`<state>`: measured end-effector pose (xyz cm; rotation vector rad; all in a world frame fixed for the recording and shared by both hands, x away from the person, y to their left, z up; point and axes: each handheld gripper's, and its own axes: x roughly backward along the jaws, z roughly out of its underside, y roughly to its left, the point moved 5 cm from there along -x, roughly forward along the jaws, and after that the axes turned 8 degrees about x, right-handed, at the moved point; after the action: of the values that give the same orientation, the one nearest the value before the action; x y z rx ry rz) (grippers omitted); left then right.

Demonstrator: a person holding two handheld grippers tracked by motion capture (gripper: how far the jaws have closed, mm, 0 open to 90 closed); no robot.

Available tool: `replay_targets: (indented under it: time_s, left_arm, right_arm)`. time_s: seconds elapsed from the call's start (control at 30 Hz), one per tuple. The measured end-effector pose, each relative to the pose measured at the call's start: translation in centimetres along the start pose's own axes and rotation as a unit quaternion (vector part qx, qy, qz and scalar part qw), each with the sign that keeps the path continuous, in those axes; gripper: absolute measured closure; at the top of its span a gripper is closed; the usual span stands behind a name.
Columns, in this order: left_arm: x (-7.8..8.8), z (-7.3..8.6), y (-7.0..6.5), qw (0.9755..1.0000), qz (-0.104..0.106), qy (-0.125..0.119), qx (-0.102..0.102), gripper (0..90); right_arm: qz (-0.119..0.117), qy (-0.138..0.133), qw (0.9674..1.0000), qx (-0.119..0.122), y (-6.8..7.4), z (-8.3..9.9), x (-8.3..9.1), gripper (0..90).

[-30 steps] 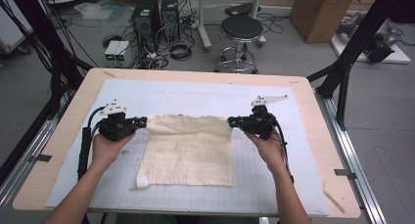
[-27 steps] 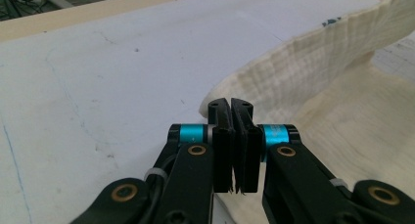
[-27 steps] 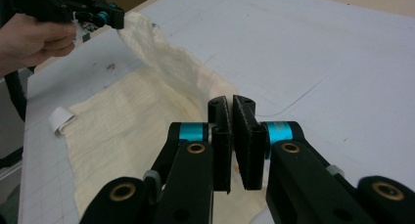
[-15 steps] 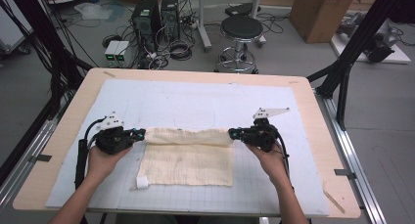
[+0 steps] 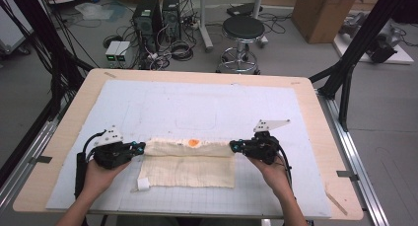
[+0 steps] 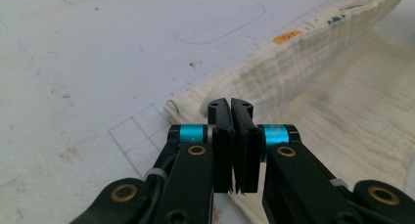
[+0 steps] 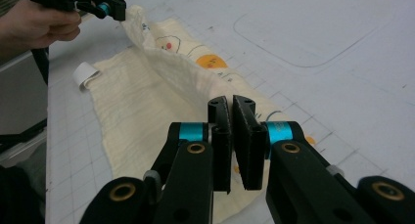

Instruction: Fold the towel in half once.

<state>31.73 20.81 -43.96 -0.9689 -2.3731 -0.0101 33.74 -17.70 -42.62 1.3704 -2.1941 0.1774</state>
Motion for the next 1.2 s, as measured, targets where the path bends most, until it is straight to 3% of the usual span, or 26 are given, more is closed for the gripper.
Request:
replay_targets:
  time_s: [0.43,1.2]
  left_arm:
    - [1.2,1.4,-1.0,0.9998,0.018,-0.008,-0.001,87.0]
    - [1.9,3.5,-2.4,0.9988,0.040,0.017,-0.024,86.9]
  right_arm:
    - [-0.008,0.008,0.9999,0.008,1.4,0.9,0.2,86.2]
    - [-0.018,0.025,0.9995,0.001,3.2,3.6,0.4,86.1]
